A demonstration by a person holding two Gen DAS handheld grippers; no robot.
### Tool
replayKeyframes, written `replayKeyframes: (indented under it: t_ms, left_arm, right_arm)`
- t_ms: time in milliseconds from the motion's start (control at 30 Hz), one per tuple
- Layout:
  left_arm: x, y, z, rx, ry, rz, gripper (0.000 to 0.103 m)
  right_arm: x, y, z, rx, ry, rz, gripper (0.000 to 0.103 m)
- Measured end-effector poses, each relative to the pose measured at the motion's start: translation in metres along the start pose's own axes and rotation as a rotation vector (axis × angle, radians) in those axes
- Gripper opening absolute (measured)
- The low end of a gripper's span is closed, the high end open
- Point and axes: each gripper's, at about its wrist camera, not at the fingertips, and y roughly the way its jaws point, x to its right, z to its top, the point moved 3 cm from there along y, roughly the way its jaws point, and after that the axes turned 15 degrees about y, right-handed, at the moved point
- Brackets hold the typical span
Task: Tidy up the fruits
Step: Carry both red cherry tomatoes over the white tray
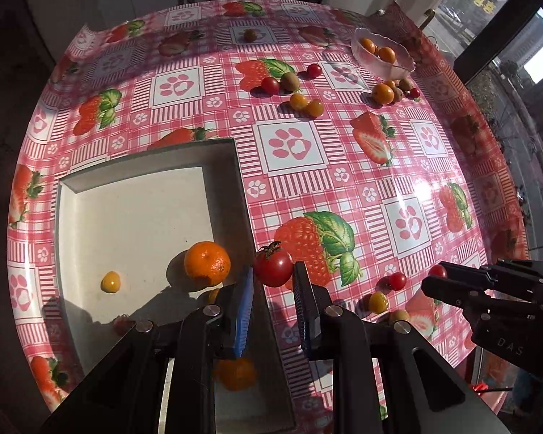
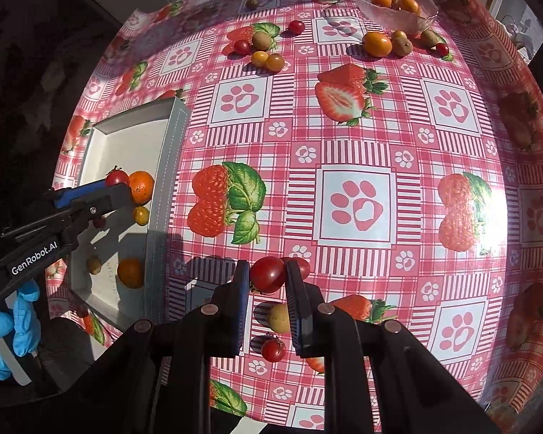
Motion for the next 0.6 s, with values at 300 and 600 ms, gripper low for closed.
replayKeyframes:
  t_ms: [300,600]
  left_arm:
    - [-0.056,-0.014,-0.026,0.024,-0.076,0.063,0.023]
    - [-0.103,-0.013,-0.043,0.022,-0.131,0.110,0.023]
  right_arm:
    - [-0.073,0.003,0.016,-0.003,-0.135,0.017,0.022]
    - [-0.137,0.028,0.030,-0.033,-0.237,0.024,0.022]
